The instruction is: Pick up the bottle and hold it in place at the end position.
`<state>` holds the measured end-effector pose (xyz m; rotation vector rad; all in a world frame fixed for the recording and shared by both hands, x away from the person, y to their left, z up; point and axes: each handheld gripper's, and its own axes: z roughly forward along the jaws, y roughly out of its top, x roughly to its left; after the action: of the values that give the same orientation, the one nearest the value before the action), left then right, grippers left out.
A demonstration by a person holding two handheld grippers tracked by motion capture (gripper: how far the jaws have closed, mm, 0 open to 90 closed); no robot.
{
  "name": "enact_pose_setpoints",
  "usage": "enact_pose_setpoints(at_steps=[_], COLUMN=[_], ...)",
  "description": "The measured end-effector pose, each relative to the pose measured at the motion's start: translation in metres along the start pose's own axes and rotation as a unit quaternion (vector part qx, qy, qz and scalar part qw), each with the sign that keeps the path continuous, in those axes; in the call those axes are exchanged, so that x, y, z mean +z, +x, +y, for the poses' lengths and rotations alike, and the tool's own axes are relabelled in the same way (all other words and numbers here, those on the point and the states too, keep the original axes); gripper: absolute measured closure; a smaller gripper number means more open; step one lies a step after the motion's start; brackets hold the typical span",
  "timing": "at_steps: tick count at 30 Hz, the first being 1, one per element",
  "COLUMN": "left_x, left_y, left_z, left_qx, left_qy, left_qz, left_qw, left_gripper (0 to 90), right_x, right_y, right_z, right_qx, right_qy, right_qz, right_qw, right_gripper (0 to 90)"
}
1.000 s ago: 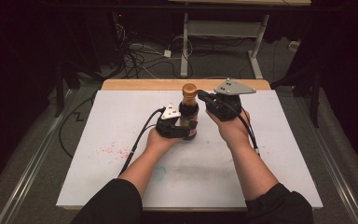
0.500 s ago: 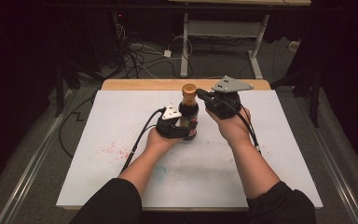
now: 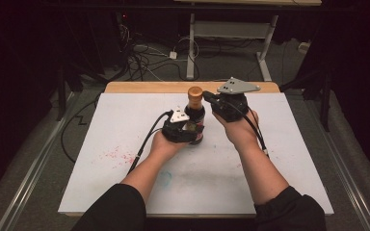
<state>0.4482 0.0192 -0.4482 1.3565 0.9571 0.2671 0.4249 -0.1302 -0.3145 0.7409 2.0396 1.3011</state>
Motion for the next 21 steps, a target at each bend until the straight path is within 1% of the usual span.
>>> enact_pose_setpoints(at_steps=[7, 8, 9, 10, 11, 12, 13, 15, 17, 19, 21], left_x=[0.0, 0.0, 0.0, 0.0, 0.001, 0.001, 0.001, 0.0, 0.0, 0.0, 0.0], left_y=[0.001, 0.002, 0.001, 0.001, 0.0, 0.0, 0.001, 0.001, 0.001, 0.002, 0.002], left_z=[0.0, 0.001, -0.001, -0.001, -0.002, -0.001, -0.001, -0.001, -0.002, -0.002, -0.002], left_qx=[0.002, -0.001, 0.002, 0.015, 0.01, 0.001, -0.004, 0.0, -0.002, -0.002, -0.002], left_qy=[0.003, 0.003, 0.001, 0.008, 0.002, -0.003, -0.004, -0.003, -0.006, -0.007, -0.007], left_qz=[0.0, -0.001, -0.003, 0.003, 0.003, -0.003, -0.003, -0.003, -0.004, -0.006, -0.006], left_qw=[1.0, 1.0, 1.0, 0.9998, 0.9999, 1.0, 1.0, 1.0, 1.0, 1.0, 1.0], left_gripper=[29.8, 29.8, 29.8, 29.7, 29.7, 29.5, 29.3, 29.1, 29.0, 28.9, 28.8], right_x=[0.001, 0.001, 0.0, -0.006, -0.012, -0.014, -0.014, -0.011, -0.01, -0.01, -0.009], right_y=[0.001, 0.001, 0.001, -0.002, -0.001, 0.001, 0.002, -0.003, -0.005, -0.007, -0.006], right_z=[0.002, 0.002, 0.003, 0.006, 0.013, 0.02, 0.024, 0.021, 0.015, 0.011, 0.007], right_qx=[0.0, -0.001, 0.001, 0.022, 0.027, 0.007, 0.002, 0.014, 0.016, 0.021, 0.017], right_qy=[0.004, 0.004, -0.013, -0.056, -0.079, -0.079, -0.074, -0.061, -0.054, -0.053, -0.047], right_qz=[-0.001, -0.003, 0.0, 0.015, 0.016, 0.008, 0.006, 0.001, -0.001, 0.001, 0.002], right_qw=[1.0, 1.0, 0.9999, 0.9981, 0.9964, 0.9968, 0.9972, 0.998, 0.9984, 0.9984, 0.9988], right_gripper=[90.0, 90.0, 90.0, 90.0, 90.0, 90.0, 90.0, 90.0, 90.0, 90.0, 90.0])
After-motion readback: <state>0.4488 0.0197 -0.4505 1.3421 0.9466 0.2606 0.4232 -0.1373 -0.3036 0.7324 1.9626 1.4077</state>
